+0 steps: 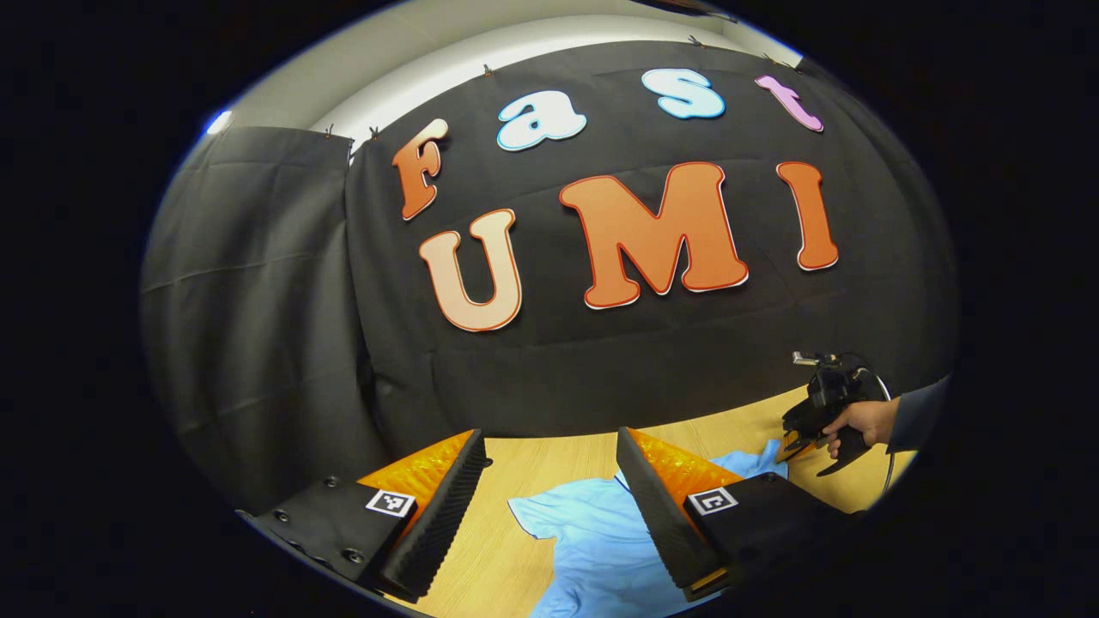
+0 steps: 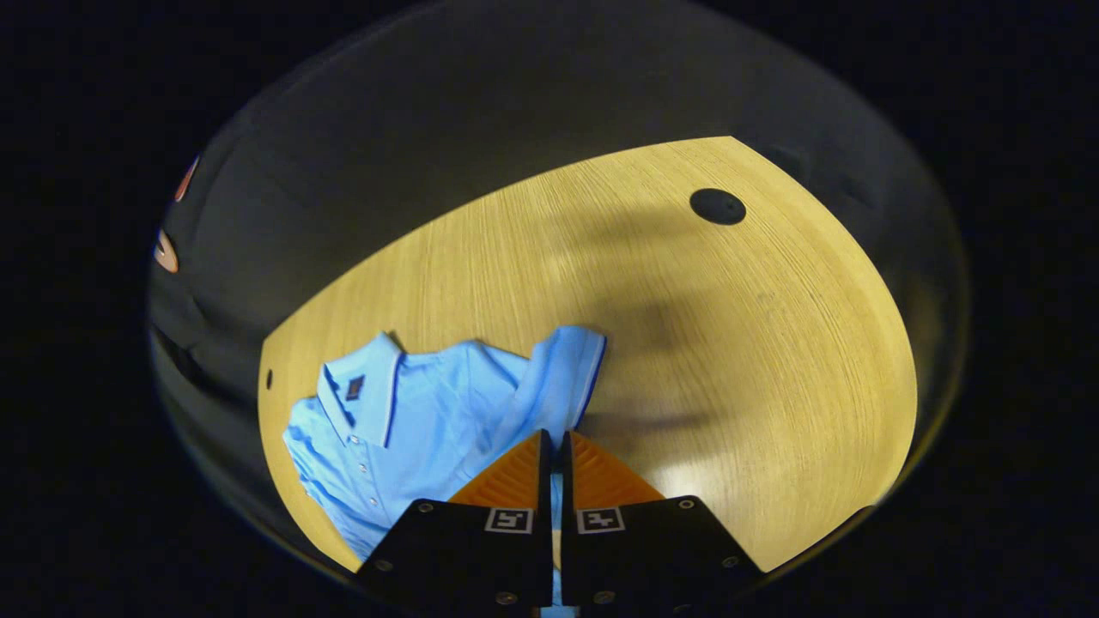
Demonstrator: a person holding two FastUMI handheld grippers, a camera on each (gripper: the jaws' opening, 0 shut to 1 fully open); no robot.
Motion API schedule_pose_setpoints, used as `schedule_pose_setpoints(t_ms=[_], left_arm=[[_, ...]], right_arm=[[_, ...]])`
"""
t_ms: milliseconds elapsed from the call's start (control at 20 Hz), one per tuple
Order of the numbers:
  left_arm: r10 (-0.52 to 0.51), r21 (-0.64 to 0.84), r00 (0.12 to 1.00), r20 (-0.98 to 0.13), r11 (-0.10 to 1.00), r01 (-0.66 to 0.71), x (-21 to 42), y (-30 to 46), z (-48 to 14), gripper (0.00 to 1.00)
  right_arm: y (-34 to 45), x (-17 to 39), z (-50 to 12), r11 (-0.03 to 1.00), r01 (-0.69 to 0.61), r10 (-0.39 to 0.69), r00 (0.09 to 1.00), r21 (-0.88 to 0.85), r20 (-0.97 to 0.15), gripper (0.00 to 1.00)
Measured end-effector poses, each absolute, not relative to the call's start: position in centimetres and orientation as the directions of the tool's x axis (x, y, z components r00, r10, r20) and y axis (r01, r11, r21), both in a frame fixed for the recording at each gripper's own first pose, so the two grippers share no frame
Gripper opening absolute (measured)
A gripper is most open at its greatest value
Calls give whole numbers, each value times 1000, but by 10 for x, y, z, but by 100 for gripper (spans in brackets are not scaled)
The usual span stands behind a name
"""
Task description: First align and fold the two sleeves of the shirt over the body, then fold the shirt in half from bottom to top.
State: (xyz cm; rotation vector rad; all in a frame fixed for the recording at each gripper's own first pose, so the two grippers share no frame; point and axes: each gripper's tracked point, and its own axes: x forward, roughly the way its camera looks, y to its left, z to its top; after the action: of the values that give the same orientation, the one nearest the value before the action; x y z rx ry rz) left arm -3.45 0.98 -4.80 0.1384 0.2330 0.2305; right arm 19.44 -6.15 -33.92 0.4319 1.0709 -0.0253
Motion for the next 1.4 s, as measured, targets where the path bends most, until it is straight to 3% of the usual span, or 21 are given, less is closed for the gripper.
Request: schedule_pose_setpoints(t_ms=[400, 700, 900, 1000, 1050, 1400], left_arm=[[265, 188, 940, -215, 956, -227, -30, 19, -51, 100], [319, 189, 921, -222, 941, -281, -17, 44, -59, 100], [313, 158, 912, -265, 947, -280, -6, 57, -73, 100], [309, 160, 909, -281, 949, -273, 1, 64, -78, 100], [304, 157, 906, -294, 951, -268, 4, 65, -82, 99], [224, 47, 878, -423, 973, -226, 21, 79, -129, 98]], right_arm=[[4, 204, -306, 895, 55, 350, 525, 442, -776, 4], [58, 205, -311, 874, 3, 422, 491, 486, -762, 5], [78, 197, -312, 846, -19, 484, 448, 533, -752, 10], [81, 195, -301, 830, -41, 513, 445, 556, -734, 20], [83, 194, -299, 829, -57, 518, 456, 557, -724, 30], [53, 181, -270, 884, -147, 447, 542, 443, -712, 71]])
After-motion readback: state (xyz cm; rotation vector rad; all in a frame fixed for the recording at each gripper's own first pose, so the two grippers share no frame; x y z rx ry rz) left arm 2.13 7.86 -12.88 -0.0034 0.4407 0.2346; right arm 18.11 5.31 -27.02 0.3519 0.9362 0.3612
